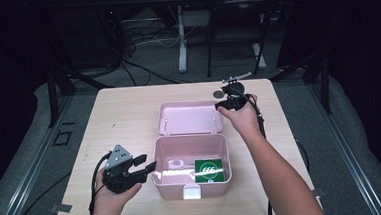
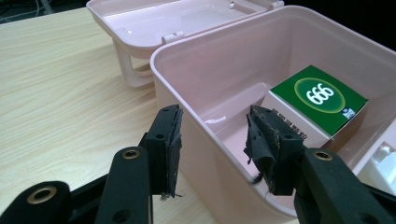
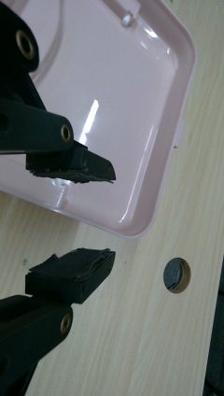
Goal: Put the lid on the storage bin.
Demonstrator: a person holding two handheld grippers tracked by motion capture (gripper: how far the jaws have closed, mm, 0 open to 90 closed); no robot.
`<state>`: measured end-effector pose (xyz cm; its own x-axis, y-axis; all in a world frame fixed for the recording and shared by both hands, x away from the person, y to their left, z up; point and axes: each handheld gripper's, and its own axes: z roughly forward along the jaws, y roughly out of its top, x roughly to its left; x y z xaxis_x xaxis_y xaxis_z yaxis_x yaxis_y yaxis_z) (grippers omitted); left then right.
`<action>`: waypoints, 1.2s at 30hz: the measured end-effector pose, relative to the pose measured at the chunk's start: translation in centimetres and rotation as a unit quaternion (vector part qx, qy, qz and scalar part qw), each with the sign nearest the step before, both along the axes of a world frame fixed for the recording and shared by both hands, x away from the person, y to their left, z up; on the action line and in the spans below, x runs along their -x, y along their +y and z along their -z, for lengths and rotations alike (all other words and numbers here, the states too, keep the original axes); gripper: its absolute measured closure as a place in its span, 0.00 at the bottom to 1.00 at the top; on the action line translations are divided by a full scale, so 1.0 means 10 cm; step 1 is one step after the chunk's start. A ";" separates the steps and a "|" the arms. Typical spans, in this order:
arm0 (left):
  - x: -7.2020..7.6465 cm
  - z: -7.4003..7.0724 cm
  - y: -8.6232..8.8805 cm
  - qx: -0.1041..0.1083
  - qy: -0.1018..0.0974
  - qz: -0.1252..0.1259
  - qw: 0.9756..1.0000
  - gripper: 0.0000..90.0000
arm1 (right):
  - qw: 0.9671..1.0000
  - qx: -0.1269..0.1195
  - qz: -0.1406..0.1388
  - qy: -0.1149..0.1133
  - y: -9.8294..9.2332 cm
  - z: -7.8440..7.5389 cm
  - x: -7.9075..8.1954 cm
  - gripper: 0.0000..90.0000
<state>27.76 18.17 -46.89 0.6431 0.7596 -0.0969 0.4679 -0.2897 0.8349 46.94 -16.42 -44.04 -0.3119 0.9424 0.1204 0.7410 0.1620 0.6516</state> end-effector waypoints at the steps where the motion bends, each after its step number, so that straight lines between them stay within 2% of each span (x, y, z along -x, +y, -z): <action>1: 0.00 0.01 0.00 -0.002 0.001 0.003 1.000 0.62 | 1.000 -0.003 0.004 0.001 0.01 -0.01 -0.02 0.61; 3: -0.01 0.02 0.00 -0.002 0.001 0.005 1.000 0.64 | 1.000 0.003 0.009 -0.004 0.03 0.00 -0.07 0.61; 5: -0.01 0.03 0.00 -0.001 0.002 0.009 1.000 0.65 | 1.000 0.007 0.009 0.006 0.05 0.00 -0.10 0.61; 7: -0.02 0.04 0.00 -0.005 0.001 0.014 1.000 0.67 | 1.000 0.014 0.011 0.004 0.07 0.01 -0.13 0.61; 9: -0.02 0.06 -0.02 -0.002 0.001 0.020 1.000 0.67 | 1.000 0.016 0.011 0.024 0.09 0.02 -0.16 0.59; 10: -0.02 0.07 -0.02 0.001 -0.002 0.021 1.000 0.65 | 1.000 0.017 0.015 0.019 0.10 0.03 -0.17 0.58; 11: -0.02 0.07 -0.03 0.003 -0.002 0.022 1.000 0.62 | 0.999 0.018 0.019 0.021 0.10 0.04 -0.18 0.62; 13: -0.01 0.07 -0.03 0.005 -0.003 0.026 1.000 0.61 | 0.999 0.005 0.021 0.041 0.12 0.07 -0.22 0.66; 15: -0.01 0.07 -0.03 0.002 -0.008 0.027 1.000 0.61 | 0.998 0.015 0.029 0.046 0.12 0.10 -0.25 0.70; 16: -0.01 0.07 -0.04 -0.001 -0.007 0.025 1.000 0.61 | 0.998 0.015 0.032 0.050 0.12 0.12 -0.26 0.72; 17: -0.01 0.07 -0.04 -0.007 -0.010 0.021 1.000 0.61 | 0.997 0.015 0.036 0.066 0.11 0.11 -0.27 0.73; 18: -0.01 0.08 -0.04 -0.010 -0.013 0.011 1.000 0.61 | 0.997 0.012 0.042 0.065 0.10 0.14 -0.29 0.75; 21: -0.01 0.08 -0.03 -0.004 -0.012 0.016 1.000 0.70 | 0.996 0.008 0.054 0.074 0.07 0.18 -0.32 0.80; 22: -0.01 0.09 -0.03 -0.008 -0.011 0.017 1.000 0.73 | 0.995 0.008 0.056 0.079 0.06 0.19 -0.33 0.81; 24: -0.01 0.10 -0.03 -0.011 -0.008 0.017 1.000 0.77 | 0.994 0.006 0.058 0.095 0.04 0.19 -0.34 0.83; 25: -0.01 0.10 -0.03 -0.009 -0.007 0.018 1.000 0.78 | 0.994 0.001 0.060 0.091 0.04 0.21 -0.35 0.85; 26: -0.01 0.10 -0.03 -0.005 -0.004 0.021 1.000 0.80 | 0.993 0.000 0.059 0.101 0.04 0.20 -0.35 0.86; 27: -0.01 0.10 -0.03 -0.005 -0.004 0.021 1.000 0.82 | 0.993 -0.006 0.060 0.100 0.04 0.22 -0.36 0.87; 28: -0.01 0.10 -0.03 -0.006 -0.004 0.023 1.000 0.83 | 0.992 -0.002 0.059 0.112 0.04 0.22 -0.36 0.88; 30: -0.01 0.09 -0.04 -0.005 0.002 0.024 1.000 0.86 | 0.992 -0.008 0.059 0.109 0.06 0.24 -0.36 0.91; 35: -0.01 0.09 -0.03 0.002 0.008 0.022 1.000 0.87 | 0.990 -0.005 0.056 0.128 0.08 0.27 -0.38 0.92; 36: -0.01 0.09 -0.03 0.002 0.008 0.022 1.000 0.87 | 0.989 -0.003 0.055 0.140 0.08 0.26 -0.38 0.92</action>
<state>27.85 17.82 -47.83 0.6742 0.7302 -0.1112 0.4686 -0.3065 0.8285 50.70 -15.64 -46.65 -0.1611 0.9678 0.1934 0.9052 0.0668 0.4198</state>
